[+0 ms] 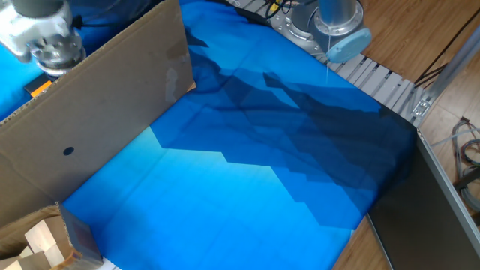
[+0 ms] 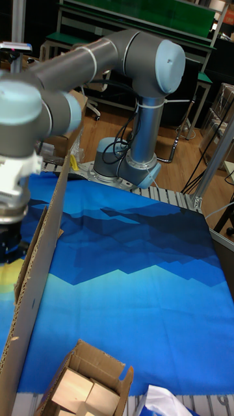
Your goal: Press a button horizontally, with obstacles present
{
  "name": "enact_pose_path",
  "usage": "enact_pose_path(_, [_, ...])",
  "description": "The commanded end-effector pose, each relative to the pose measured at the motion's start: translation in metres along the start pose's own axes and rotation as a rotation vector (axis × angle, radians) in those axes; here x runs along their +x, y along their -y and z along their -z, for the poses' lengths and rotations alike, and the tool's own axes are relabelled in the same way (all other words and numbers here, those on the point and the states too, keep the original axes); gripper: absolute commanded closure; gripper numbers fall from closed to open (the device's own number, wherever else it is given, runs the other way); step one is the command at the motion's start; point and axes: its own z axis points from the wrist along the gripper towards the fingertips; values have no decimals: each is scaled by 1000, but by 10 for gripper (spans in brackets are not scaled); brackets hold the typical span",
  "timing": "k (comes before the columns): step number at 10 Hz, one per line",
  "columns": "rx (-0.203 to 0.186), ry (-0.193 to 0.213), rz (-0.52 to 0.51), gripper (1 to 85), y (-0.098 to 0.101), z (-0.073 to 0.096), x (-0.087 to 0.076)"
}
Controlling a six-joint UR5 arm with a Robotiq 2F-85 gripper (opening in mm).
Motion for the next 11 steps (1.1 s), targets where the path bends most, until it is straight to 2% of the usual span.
enact_pose_path(1, [-26,-65,10,847,12,73,18])
enact_pose_path(2, [-27,-82,4,847,11,97,25])
enact_pose_path(3, [-33,-70,-10,847,5,113,31])
enact_pose_path(5, [-22,-65,-20,847,1,123,39])
enact_pose_path(6, [-12,-62,-3,847,6,119,37])
enact_pose_path(7, [-56,-29,15,847,5,102,20])
enact_pose_path(8, [-89,9,37,847,7,76,2])
enact_pose_path(9, [-107,33,60,847,2,76,-4])
enact_pose_path(11, [-107,112,102,847,1,78,-23])
